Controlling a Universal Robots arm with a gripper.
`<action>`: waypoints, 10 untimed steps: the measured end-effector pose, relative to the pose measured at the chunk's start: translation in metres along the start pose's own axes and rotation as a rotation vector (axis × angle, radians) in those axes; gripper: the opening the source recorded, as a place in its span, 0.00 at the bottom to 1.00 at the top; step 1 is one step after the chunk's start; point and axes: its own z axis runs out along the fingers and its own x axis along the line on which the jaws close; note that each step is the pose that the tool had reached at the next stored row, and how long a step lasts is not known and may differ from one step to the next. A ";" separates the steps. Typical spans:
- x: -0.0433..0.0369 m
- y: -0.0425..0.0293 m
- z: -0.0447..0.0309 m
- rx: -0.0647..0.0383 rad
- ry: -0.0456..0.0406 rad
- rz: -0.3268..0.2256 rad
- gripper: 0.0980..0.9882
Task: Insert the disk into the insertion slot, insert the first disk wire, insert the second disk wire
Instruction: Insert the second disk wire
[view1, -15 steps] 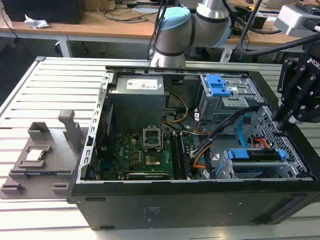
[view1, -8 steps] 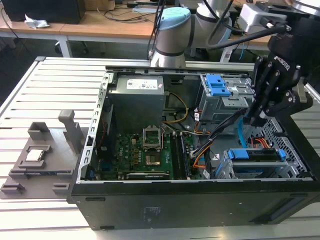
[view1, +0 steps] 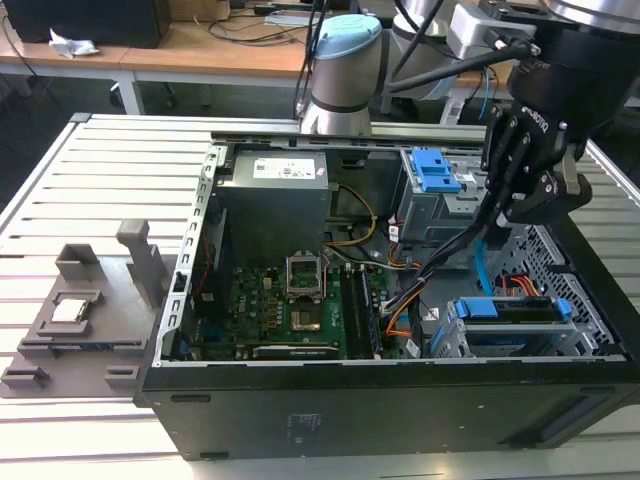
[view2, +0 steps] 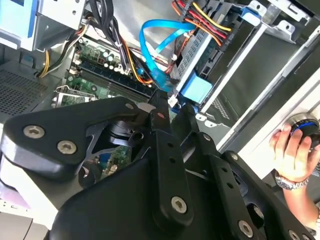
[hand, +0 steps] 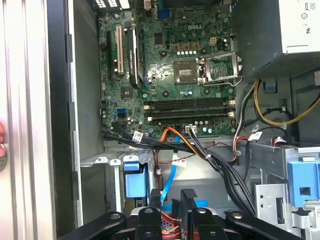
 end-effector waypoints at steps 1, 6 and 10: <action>-0.0015 0.0000 0.0012 0.000 0.0000 0.000 0.23; -0.0086 0.0001 0.0128 0.000 0.0009 0.000 0.23; -0.0085 0.0000 0.0133 0.000 0.0022 0.000 0.23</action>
